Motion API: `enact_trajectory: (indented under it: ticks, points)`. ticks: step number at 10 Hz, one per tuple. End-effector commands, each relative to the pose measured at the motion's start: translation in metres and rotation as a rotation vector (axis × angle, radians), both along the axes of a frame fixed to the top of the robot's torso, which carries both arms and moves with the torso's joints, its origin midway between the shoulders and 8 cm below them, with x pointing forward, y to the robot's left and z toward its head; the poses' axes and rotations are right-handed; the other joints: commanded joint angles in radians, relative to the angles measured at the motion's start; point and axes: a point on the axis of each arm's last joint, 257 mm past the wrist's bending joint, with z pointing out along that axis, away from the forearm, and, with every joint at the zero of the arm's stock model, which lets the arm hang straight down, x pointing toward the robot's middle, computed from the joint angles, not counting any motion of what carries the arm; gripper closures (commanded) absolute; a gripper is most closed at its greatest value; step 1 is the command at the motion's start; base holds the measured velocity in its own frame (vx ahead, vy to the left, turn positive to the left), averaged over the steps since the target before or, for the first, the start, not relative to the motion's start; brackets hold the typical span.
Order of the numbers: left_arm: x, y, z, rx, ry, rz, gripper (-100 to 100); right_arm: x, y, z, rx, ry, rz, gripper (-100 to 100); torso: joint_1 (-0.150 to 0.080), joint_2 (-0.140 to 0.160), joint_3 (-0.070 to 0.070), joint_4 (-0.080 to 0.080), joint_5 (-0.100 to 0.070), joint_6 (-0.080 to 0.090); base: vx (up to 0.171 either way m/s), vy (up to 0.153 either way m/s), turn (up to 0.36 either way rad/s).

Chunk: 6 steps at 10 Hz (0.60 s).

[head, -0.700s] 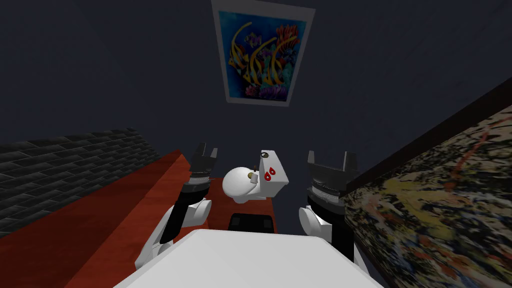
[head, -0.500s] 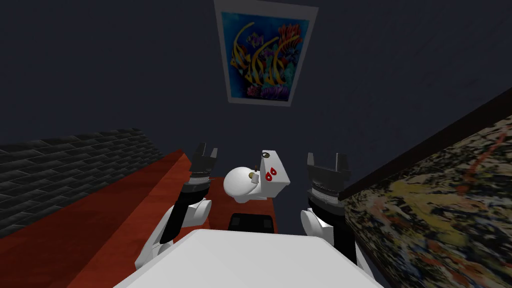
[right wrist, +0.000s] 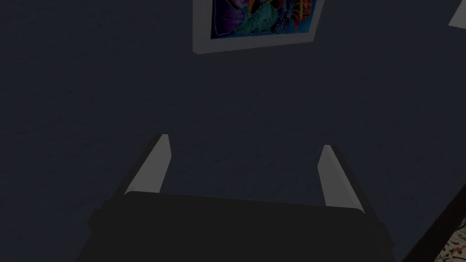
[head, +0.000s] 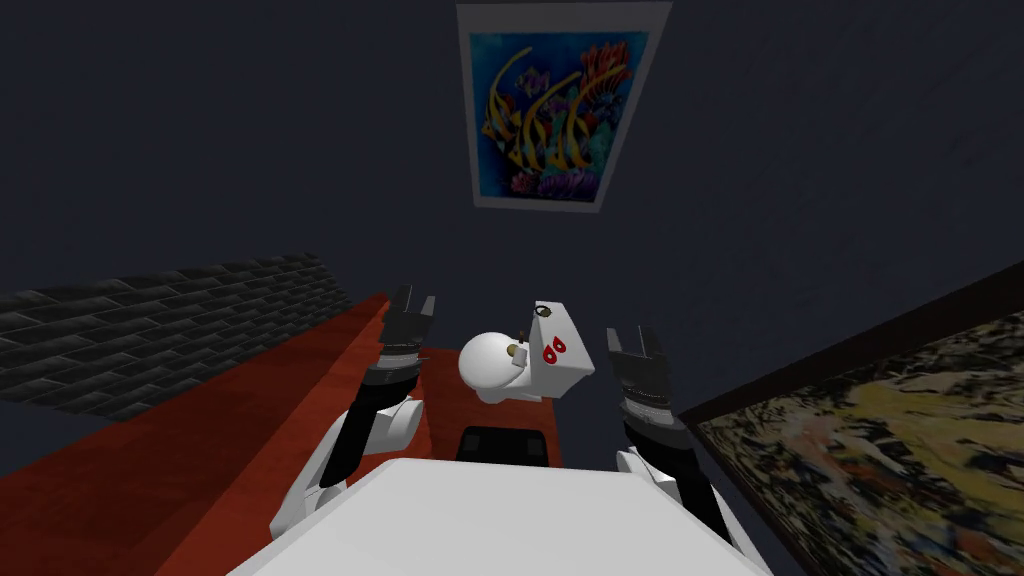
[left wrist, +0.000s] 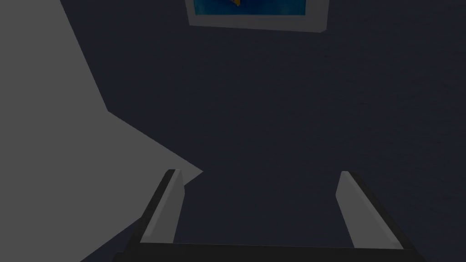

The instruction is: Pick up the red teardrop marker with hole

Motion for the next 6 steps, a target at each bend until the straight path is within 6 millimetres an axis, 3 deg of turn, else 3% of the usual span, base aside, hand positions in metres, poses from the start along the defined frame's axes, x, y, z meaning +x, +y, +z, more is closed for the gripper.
enact_trajectory:
  ticks: [1,2,3,4,6]
  points:
    - [0.000,0.000,0.000,0.000,0.000,0.000,0,0.000,-0.008,-0.035,-0.043,0.101,-0.031,-100,0.000,0.000,0.000,0.000,0.000,0.000,-0.030,0.082,0.220]
    - [0.000,0.000,0.000,0.000,0.000,0.000,0,-0.001,-0.009,-0.038,-0.043,0.110,-0.034,-100,0.000,0.000,0.000,0.000,0.000,0.000,-0.017,0.052,0.039]
    - [0.000,0.000,0.000,0.000,0.000,0.000,0,-0.003,-0.016,-0.061,-0.068,0.175,-0.055,-100,-0.001,0.000,0.000,0.000,0.000,0.001,-0.015,0.054,0.103]
    - [0.000,0.000,0.000,0.000,0.000,0.000,0,-0.005,-0.017,-0.063,-0.068,0.182,-0.057,-100,-0.001,0.000,0.000,0.000,0.000,0.000,-0.009,0.045,0.068]
    - [0.000,0.000,0.000,0.000,0.000,0.000,0,-0.016,-0.033,-0.111,-0.119,0.318,-0.102,-100,-0.001,0.000,0.000,0.000,0.000,0.000,-0.027,0.064,0.202]
